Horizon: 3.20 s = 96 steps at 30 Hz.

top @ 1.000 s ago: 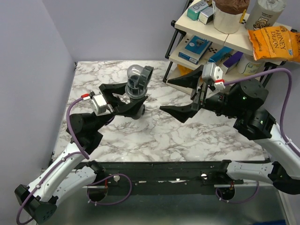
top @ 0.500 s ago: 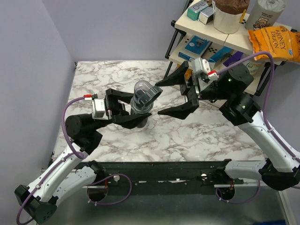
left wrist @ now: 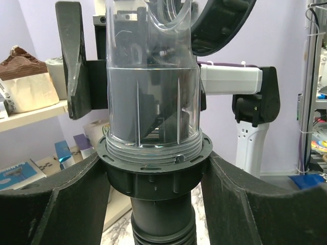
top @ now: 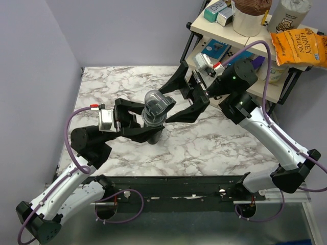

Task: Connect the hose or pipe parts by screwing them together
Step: Install the adaptor on the pipeline.

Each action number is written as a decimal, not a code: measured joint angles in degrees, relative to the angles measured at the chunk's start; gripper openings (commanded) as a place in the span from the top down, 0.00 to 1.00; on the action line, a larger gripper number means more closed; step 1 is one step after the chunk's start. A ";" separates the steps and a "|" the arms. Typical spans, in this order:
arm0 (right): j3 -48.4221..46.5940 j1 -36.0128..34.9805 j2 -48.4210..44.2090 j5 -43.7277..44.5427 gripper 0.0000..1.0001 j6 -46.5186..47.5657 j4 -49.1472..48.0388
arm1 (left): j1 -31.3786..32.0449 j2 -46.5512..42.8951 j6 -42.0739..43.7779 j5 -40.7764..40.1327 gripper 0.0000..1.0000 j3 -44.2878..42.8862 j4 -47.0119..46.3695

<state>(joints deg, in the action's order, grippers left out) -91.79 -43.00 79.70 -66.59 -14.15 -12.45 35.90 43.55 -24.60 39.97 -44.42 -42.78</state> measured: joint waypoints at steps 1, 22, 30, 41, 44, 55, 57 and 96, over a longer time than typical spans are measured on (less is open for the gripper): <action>-0.02 0.00 0.15 -0.39 0.07 -0.70 -0.94 | 0.15 0.09 -0.17 0.00 1.00 0.17 -0.24; -1.66 -0.02 4.79 -7.34 0.50 -14.82 -17.92 | 3.13 4.09 -0.96 0.00 1.00 0.87 -4.44; -1.01 -0.02 4.37 -7.50 0.90 -13.55 -17.92 | 3.23 3.82 0.90 -0.81 1.00 0.87 -3.72; 8.74 0.00 -6.78 14.36 0.99 5.95 2.73 | 3.50 2.95 8.15 -10.91 1.00 0.87 5.49; 12.33 -0.52 -9.38 22.27 0.99 7.41 4.46 | 3.72 2.99 11.02 -14.21 1.00 0.87 8.79; 17.38 -17.53 -10.51 70.31 0.99 12.81 4.00 | 4.02 3.19 21.09 -27.19 1.00 0.87 15.04; 16.90 -20.39 -8.98 79.49 0.99 12.55 3.34 | 4.02 3.23 21.92 -29.16 1.00 0.87 15.93; 0.31 -17.81 -10.95 68.41 0.00 7.65 27.98 | 0.66 0.00 24.20 -43.32 1.00 2.51 8.02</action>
<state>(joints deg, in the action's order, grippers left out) -91.48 -60.82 68.75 1.83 -6.50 15.53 36.56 43.55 -0.40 -3.36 -41.91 -34.76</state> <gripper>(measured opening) 0.996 0.702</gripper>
